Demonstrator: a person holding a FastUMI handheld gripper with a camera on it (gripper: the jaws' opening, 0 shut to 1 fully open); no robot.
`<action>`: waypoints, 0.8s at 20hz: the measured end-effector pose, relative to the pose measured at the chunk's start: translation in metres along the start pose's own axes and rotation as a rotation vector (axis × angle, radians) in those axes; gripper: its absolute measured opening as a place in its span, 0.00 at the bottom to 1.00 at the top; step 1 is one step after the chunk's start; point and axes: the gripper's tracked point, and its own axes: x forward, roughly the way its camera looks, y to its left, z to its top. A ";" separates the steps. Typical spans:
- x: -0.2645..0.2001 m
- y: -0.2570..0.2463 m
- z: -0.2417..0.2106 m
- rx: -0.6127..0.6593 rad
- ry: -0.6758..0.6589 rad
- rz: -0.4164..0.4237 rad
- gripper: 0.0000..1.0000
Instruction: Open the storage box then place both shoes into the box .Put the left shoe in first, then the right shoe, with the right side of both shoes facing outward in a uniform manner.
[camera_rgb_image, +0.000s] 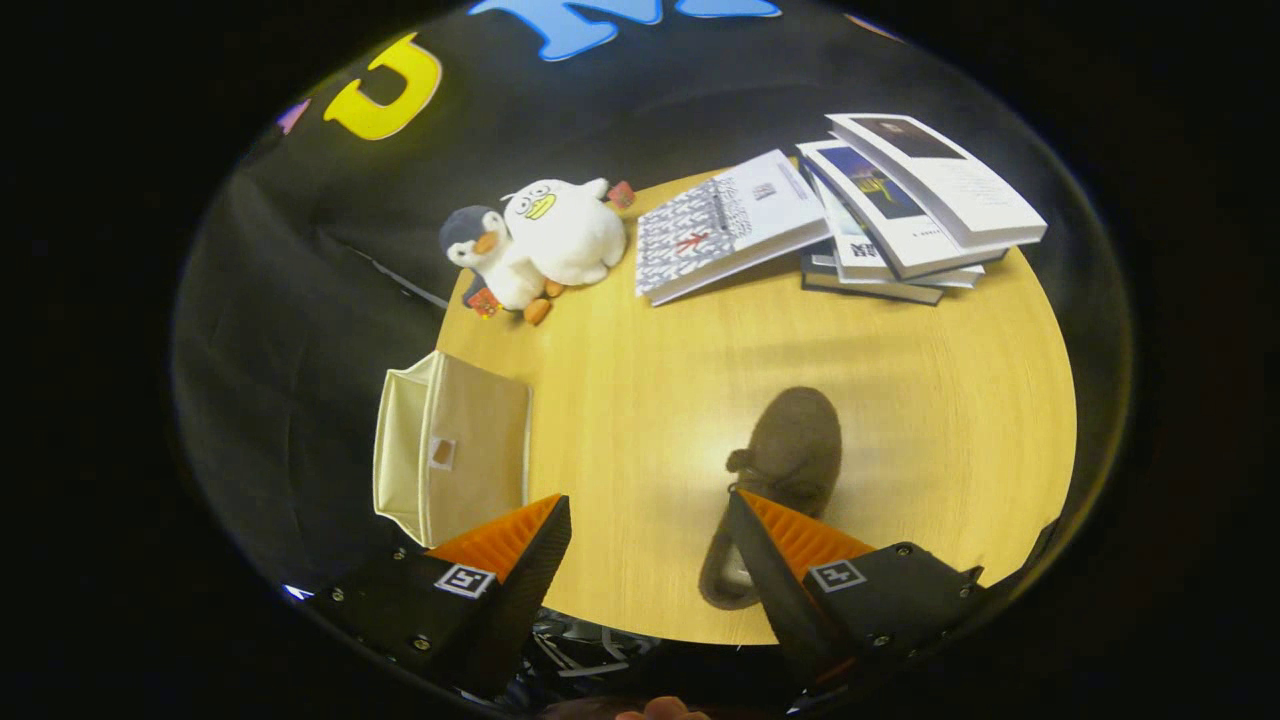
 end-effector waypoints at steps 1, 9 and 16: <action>0.003 -0.012 -0.005 0.019 0.009 -0.010 0.98; 0.015 -0.069 -0.030 0.085 0.065 -0.065 0.98; 0.038 -0.098 -0.057 0.062 0.156 -0.121 0.98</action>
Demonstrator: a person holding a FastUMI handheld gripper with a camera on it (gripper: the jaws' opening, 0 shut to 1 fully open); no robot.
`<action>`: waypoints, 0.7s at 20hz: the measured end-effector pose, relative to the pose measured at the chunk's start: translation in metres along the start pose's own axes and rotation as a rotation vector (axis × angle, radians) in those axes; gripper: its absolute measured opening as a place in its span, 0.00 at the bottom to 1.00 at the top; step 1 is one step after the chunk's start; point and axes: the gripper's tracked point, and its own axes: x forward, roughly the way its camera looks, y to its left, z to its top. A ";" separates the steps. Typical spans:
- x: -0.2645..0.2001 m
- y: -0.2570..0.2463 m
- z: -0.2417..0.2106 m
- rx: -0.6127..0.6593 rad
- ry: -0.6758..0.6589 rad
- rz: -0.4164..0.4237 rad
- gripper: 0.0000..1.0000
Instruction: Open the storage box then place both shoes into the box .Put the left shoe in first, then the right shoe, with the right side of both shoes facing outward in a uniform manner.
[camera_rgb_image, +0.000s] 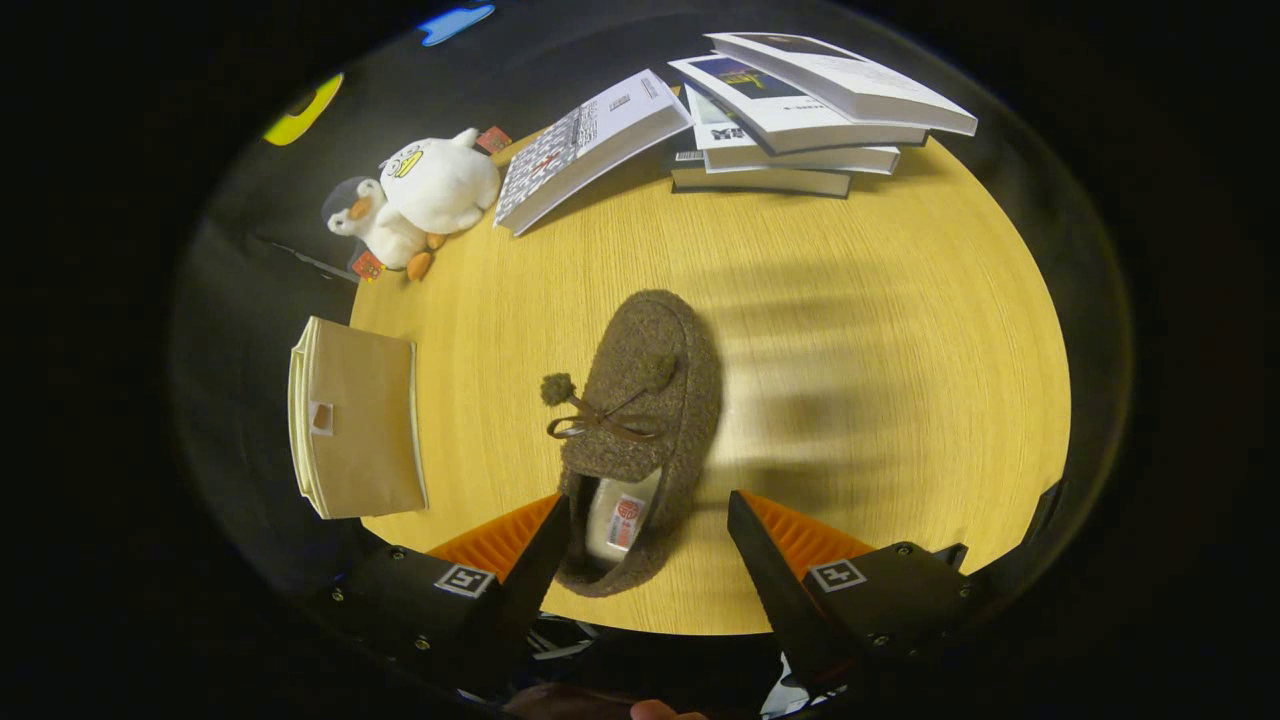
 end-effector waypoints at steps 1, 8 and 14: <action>0.005 -0.004 -0.002 -0.002 0.012 -0.010 0.98; 0.041 -0.011 0.006 0.044 0.043 -0.016 0.87; 0.053 -0.018 0.002 -0.019 0.038 -0.078 0.14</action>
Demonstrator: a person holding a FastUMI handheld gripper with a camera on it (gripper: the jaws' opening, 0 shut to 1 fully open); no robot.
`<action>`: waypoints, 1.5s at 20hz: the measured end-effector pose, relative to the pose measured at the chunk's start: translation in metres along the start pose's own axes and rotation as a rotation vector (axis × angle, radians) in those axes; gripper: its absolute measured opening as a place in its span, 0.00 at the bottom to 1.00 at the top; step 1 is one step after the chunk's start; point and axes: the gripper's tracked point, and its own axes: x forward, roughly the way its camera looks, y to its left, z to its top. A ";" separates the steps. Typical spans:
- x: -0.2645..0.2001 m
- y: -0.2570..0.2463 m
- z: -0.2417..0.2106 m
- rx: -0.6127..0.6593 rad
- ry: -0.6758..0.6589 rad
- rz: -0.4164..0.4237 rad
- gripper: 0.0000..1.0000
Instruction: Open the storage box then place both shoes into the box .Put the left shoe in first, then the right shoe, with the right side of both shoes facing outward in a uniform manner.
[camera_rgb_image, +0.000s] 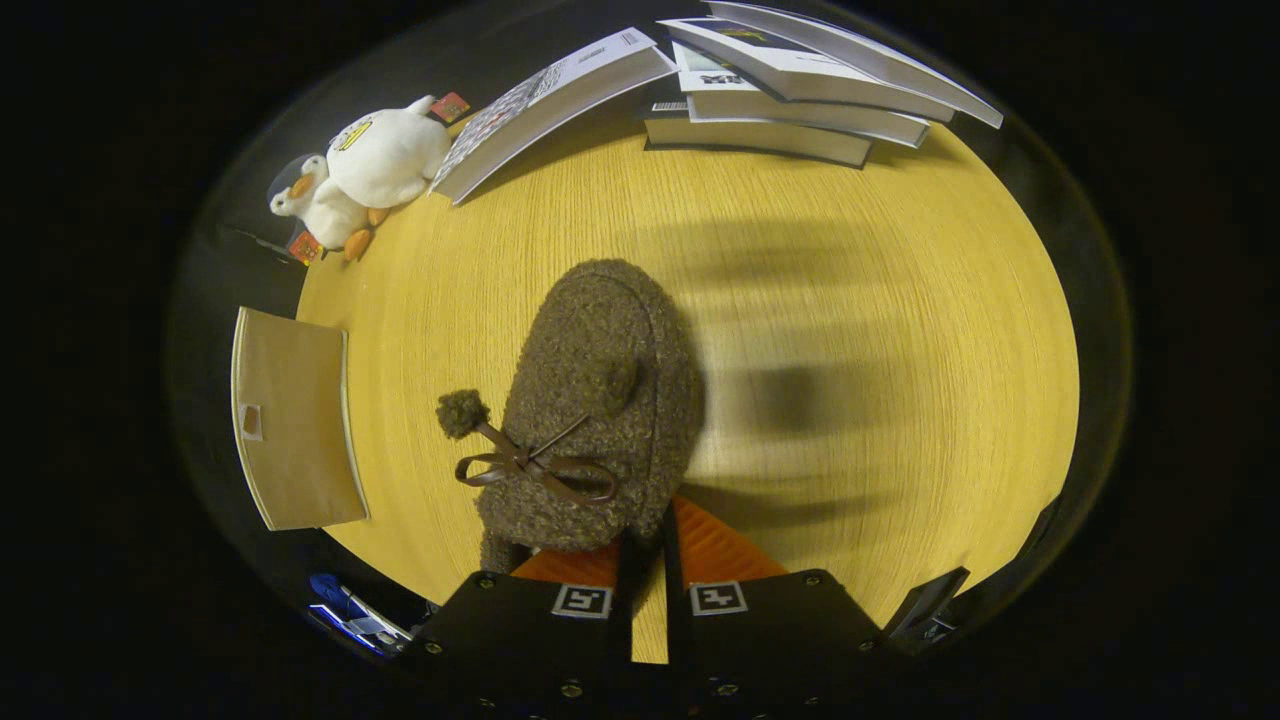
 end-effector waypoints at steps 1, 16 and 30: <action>-0.001 -0.001 -0.001 -0.014 -0.006 0.007 0.14; -0.072 0.078 0.009 -0.032 -0.054 0.171 0.01; -0.121 0.254 0.020 -0.323 -0.074 0.295 0.01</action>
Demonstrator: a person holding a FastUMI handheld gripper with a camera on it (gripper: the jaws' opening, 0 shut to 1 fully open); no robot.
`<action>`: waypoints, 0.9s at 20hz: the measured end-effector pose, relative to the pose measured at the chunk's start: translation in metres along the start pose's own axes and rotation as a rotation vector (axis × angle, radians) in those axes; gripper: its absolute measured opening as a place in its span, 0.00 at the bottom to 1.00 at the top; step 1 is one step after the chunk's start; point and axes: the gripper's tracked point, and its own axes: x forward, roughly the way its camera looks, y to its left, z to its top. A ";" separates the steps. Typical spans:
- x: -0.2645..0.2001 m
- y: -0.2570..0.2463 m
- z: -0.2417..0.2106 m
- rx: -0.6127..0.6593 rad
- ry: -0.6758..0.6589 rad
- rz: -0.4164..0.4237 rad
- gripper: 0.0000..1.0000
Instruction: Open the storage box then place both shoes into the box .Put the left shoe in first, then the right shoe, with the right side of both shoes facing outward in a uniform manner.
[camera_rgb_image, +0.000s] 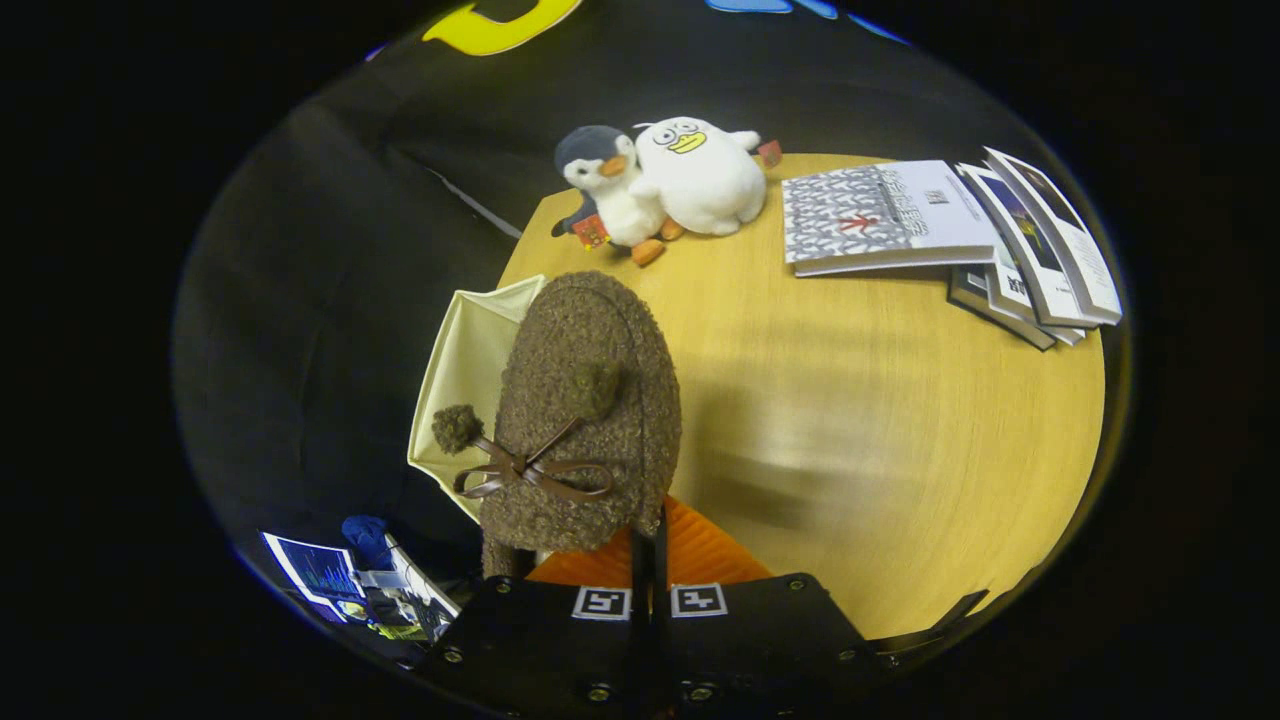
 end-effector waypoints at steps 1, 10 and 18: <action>0.003 0.012 0.006 -0.022 0.003 0.006 0.01; 0.061 0.135 0.060 -0.216 0.025 0.036 0.00; 0.145 0.167 0.071 -0.306 0.109 -0.096 0.01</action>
